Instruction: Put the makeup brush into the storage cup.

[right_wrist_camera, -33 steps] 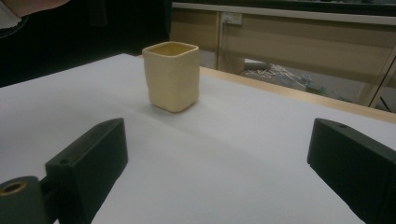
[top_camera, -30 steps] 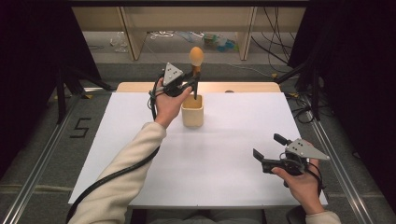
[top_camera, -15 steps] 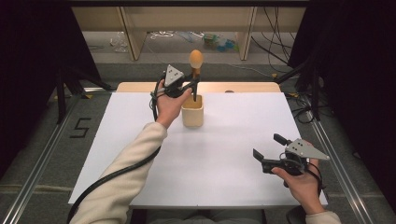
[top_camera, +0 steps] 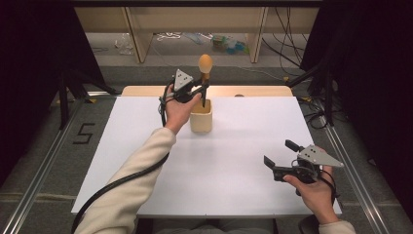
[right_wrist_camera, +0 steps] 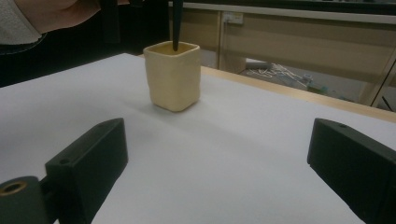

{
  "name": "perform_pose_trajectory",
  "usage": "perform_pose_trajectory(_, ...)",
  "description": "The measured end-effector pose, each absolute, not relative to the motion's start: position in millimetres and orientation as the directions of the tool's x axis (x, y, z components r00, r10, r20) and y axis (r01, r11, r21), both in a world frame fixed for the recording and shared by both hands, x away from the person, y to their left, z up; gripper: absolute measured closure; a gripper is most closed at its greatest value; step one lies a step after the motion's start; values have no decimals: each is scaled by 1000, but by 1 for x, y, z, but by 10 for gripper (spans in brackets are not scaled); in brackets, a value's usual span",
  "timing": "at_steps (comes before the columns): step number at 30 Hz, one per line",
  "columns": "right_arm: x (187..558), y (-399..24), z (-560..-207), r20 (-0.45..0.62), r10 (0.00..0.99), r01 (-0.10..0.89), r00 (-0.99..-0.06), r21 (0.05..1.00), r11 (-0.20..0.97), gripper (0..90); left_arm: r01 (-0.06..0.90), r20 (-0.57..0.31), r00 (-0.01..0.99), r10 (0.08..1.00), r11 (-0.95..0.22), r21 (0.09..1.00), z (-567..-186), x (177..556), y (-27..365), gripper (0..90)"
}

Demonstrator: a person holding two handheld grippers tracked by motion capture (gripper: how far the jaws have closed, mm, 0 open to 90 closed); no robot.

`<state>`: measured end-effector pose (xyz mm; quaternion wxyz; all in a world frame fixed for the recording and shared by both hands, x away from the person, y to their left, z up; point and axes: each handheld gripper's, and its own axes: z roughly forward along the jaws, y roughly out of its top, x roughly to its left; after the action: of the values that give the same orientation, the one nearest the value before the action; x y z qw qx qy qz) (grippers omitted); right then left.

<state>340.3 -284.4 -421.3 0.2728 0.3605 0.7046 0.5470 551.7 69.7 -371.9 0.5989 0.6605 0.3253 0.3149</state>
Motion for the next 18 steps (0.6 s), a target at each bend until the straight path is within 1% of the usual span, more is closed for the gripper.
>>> perform_pose_trajectory(1, 341, -285, -421, -9, 807, 192, -590, 970, 151, 61, 53, 27, 590, 807, -72, 996, -372, 552, 70, 686)
perform_pose_trajectory(6, 341, -285, -421, -6, 807, 195, -591, 969, 149, 61, 63, 25, 587, 809, -76, 995, -375, 553, 70, 686)
perform_pose_trajectory(9, 340, -284, -421, 16, 805, 217, -593, 966, 140, 61, 70, 22, 585, 811, -77, 995, -378, 554, 70, 685)
perform_pose_trajectory(18, 340, -284, -421, 12, 806, 218, -591, 965, 146, 61, 84, 19, 582, 813, -83, 993, -383, 557, 70, 685)
